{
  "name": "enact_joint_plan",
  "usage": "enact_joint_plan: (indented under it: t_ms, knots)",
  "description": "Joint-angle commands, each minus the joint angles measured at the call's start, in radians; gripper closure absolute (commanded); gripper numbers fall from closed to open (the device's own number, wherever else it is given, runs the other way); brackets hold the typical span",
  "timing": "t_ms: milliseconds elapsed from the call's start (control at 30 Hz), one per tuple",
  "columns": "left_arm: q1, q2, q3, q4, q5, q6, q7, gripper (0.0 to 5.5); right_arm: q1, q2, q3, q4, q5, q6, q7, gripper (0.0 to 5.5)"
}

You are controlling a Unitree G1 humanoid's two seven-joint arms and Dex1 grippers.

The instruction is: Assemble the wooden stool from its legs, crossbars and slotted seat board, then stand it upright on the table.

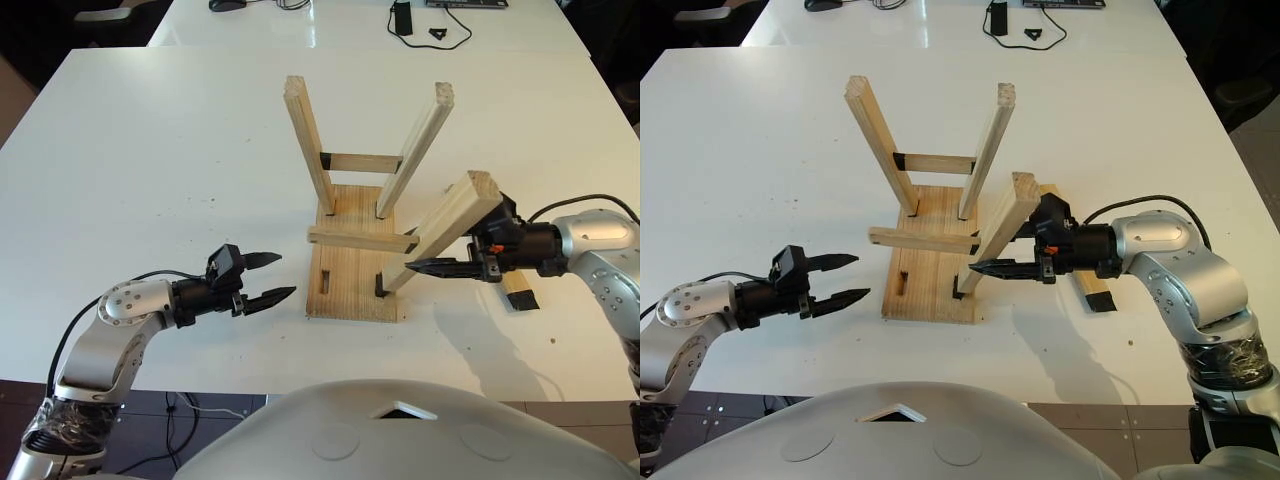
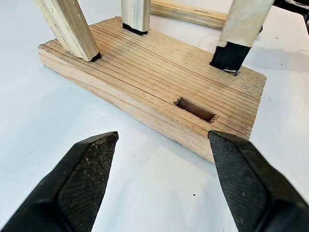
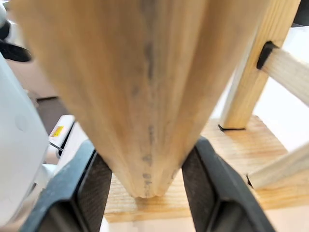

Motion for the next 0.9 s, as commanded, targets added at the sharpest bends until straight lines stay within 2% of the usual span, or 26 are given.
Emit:
enact_joint_plan:
  t_ms: [33, 433, 567, 733, 900]
  knots:
    - [0.0, 0.001, -0.001, 0.005, 0.018, -0.003, -0.002, 2.04, 0.026, 0.002, 0.044, 0.038, -0.117, -0.065, -0.021, 3.5]
    - [-0.018, -0.018, -0.01, 0.038, 0.042, -0.004, 0.009, 2.04, 0.019, -0.015, 0.224, 0.2, -0.397, -0.279, -0.037, 3.5]
    - [-0.037, -0.021, -0.019, 0.044, 0.043, 0.0, 0.008, 2.04, -0.016, -0.001, 0.277, 0.283, -0.403, -0.289, -0.019, 3.5]
    - [-0.06, -0.027, -0.029, 0.061, 0.052, -0.005, 0.009, 2.04, -0.122, 0.031, 0.299, 0.39, -0.307, -0.204, 0.047, 3.5]
    - [-0.078, -0.036, -0.04, 0.064, 0.058, -0.002, 0.015, 2.04, -0.196, 0.075, 0.377, 0.489, -0.353, -0.206, 0.077, 3.5]
